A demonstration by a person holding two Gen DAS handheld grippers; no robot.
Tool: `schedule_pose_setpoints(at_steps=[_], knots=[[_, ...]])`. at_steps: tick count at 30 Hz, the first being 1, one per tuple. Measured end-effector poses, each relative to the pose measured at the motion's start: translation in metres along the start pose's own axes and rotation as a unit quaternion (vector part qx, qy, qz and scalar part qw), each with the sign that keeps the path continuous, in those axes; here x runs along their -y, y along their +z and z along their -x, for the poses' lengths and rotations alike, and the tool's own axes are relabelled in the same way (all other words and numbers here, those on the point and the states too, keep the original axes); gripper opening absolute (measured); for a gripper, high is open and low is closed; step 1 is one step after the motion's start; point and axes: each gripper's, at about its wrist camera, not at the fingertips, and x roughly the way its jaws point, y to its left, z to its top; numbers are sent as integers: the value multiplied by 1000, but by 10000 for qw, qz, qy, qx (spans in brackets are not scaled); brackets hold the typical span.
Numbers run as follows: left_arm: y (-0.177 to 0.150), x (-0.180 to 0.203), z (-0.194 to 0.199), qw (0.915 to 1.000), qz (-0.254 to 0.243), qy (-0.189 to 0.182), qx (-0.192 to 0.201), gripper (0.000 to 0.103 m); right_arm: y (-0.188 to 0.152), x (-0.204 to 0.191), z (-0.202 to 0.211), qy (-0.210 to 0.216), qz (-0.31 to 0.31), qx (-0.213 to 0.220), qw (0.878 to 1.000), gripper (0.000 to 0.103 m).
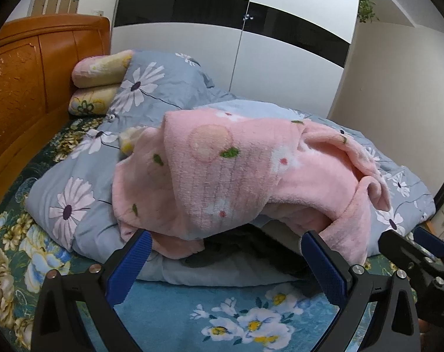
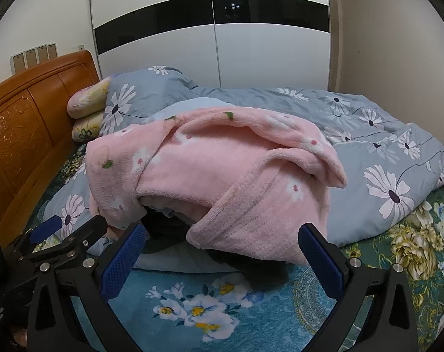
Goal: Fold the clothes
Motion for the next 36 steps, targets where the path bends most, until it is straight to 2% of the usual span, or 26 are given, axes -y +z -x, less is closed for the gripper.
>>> schedule_pose_setpoints(at_steps=[7,13,21,26,28,30,32,34,36], knots=[[-2,6,-4,9999,24,-106,-17,103,1,-1,-3,32,141,-56,9999,103],[-3,11,-7,9999,-81,142,17,103,3,1,-7,45,172,-116,9998,103],[-2,11,-11,10000,-22,92,-12,103,4,1,-12,71,229,-162,9996,103],[-2,9,-12,9997,-116,222,-16,103,11,10,-19,64,332,-114,9994,103],[-1,2,-8,9993,-195,325,-13,103,24,19,-26,-118,438,-11,9990,103],[1,-6,-3,9995,-142,278,-14,103,40,27,-40,-426,563,-2,9975,103],[2,-17,3,9997,-21,237,-1,103,55,29,-57,-546,666,-47,9963,103],[4,-26,11,9996,50,285,30,103,67,25,-74,-644,826,-95,9945,101],[5,-35,17,9993,15,376,30,103,77,15,-89,-818,1109,-71,9904,83]])
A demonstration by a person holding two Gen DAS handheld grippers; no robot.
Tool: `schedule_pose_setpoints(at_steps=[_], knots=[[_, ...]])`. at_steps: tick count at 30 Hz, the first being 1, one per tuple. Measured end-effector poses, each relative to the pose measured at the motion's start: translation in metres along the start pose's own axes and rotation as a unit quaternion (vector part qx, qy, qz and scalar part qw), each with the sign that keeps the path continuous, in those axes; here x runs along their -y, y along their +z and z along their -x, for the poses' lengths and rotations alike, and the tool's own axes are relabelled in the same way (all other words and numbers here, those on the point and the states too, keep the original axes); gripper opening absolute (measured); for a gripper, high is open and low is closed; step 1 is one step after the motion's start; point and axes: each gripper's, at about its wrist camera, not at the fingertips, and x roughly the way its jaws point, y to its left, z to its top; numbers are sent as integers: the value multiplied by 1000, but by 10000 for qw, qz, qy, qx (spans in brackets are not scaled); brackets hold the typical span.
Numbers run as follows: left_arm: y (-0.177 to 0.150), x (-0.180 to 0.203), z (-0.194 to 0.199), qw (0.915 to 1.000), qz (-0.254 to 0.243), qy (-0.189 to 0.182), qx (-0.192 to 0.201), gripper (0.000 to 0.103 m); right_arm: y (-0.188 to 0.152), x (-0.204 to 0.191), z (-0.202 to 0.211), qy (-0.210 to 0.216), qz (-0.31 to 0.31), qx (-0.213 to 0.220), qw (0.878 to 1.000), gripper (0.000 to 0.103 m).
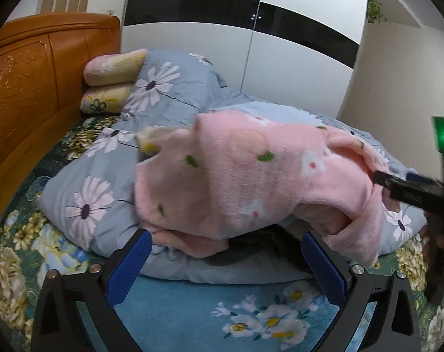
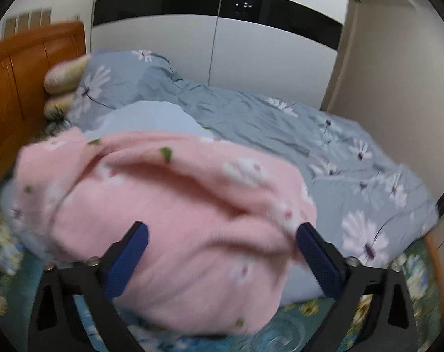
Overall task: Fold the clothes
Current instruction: 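Grasp the pink fleece garment with the right gripper and lift it off the duvet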
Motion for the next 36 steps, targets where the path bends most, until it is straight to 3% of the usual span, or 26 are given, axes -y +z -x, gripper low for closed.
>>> schedule_pose_setpoints(at_steps=[4,5,6,9,17,27,31,36], knots=[[2,-21,10,9997,-59,240,10,103,20,-16,-23,-208,457,-8,9987,78],[2,-27,13,9996,-48,277,-9,103,24,-19,-29,-304,545,-65,9980,64],[2,-32,15,9995,-38,315,-29,103,28,-20,-35,-426,614,-145,9971,42],[1,-43,22,9992,-28,401,-33,103,41,-7,-31,-690,377,-108,9968,13],[-4,-55,40,9997,57,198,-134,103,68,15,45,-702,16,780,9945,7],[-8,-70,78,9948,881,-503,-132,103,92,34,207,-559,-564,2130,9738,6],[-14,-65,101,9942,848,-666,21,103,89,71,262,-1019,-643,2407,9631,6],[-27,-52,117,9928,747,-939,6,103,67,147,317,-1948,-795,2302,9501,6]])
